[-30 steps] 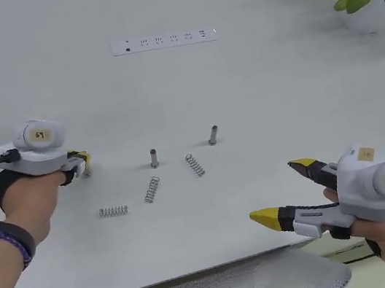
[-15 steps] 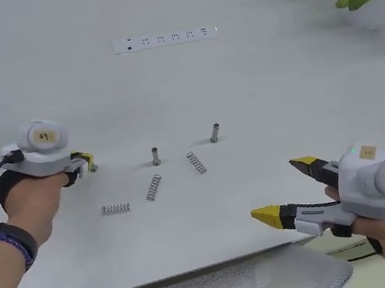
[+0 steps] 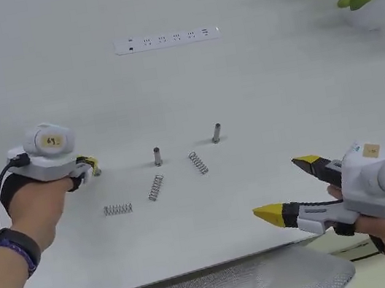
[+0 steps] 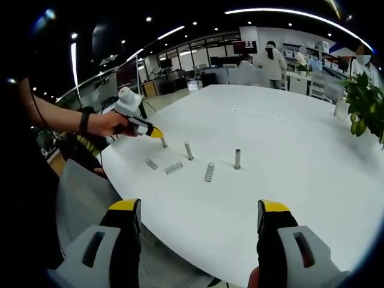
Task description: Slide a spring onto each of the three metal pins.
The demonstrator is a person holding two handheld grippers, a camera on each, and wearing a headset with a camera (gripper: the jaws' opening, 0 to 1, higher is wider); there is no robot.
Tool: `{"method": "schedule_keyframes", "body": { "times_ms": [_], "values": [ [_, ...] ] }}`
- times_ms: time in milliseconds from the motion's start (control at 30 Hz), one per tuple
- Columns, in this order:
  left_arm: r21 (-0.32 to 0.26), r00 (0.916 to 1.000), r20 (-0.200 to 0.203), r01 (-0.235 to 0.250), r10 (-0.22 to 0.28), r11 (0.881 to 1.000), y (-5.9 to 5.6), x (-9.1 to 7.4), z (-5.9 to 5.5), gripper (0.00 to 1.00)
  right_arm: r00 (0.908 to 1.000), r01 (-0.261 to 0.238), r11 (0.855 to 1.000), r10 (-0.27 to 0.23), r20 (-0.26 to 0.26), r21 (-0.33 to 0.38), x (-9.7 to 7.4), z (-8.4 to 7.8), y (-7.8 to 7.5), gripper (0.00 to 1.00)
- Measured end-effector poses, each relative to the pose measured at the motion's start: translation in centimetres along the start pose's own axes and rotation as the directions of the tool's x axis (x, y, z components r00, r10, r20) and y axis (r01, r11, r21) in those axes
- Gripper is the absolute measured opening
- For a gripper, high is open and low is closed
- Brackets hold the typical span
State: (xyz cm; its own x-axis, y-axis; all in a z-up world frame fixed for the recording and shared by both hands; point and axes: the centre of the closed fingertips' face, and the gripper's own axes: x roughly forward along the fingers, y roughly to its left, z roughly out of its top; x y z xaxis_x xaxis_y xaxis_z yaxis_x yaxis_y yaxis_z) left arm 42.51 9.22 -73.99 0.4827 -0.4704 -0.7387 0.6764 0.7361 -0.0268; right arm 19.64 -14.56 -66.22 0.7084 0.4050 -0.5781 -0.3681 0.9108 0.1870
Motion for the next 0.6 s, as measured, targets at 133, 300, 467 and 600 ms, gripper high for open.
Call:
{"method": "schedule_keyframes", "body": {
  "times_ms": [133, 300, 467, 600],
  "values": [
    [0.002, 1.0000, -0.001, 0.004, -0.004, 1.000, -0.24, -0.18, -0.18, 0.00, 1.0000, -0.002, 1.000, 0.002, 0.001, 0.001, 0.03, -0.02, 0.05, 0.79],
    [0.009, 1.0000, 0.000, 0.002, -0.002, 1.000, -0.29, -0.21, -0.26, 0.00, 1.0000, -0.003, 1.000, 0.003, -0.001, 0.000, 0.03, -0.12, 0.08, 0.79],
    [0.013, 1.0000, -0.002, 0.003, -0.003, 1.000, -0.40, -0.24, -0.27, 0.00, 1.0000, -0.004, 1.000, 0.004, -0.002, -0.002, 0.03, -0.09, 0.10, 0.78],
    [0.021, 1.0000, 0.001, -0.002, 0.002, 1.000, -0.52, -0.17, -0.26, 0.00, 1.0000, -0.002, 1.000, 0.002, 0.003, -0.002, 0.02, 0.02, 0.04, 0.78]
  ]
}}
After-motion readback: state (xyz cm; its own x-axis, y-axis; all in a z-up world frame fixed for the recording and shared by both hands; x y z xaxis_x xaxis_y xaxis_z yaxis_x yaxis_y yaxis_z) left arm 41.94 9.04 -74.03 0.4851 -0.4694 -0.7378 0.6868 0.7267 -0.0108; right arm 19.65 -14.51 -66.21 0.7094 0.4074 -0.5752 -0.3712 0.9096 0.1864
